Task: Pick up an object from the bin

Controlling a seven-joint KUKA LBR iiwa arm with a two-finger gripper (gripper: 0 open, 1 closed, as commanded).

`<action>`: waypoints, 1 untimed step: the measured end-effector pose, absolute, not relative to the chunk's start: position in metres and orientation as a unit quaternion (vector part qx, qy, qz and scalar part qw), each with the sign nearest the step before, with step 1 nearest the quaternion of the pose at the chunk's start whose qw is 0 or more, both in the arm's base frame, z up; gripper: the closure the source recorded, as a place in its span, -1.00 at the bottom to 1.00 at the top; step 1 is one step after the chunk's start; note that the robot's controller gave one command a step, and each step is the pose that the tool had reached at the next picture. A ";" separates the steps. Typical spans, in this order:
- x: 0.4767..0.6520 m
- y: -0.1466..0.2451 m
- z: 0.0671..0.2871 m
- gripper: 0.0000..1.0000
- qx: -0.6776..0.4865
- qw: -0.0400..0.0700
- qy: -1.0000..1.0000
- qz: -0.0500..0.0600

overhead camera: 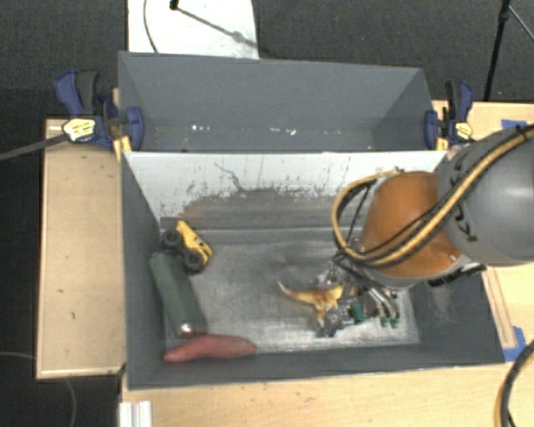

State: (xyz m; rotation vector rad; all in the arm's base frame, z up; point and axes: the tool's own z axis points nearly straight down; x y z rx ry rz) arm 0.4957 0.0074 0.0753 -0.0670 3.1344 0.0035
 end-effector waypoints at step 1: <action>0.494 0.007 0.082 1.00 -0.021 -0.001 1.000 0.001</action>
Offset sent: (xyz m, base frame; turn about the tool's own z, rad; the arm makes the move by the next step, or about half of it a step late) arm -0.0001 0.0000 0.0454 0.0000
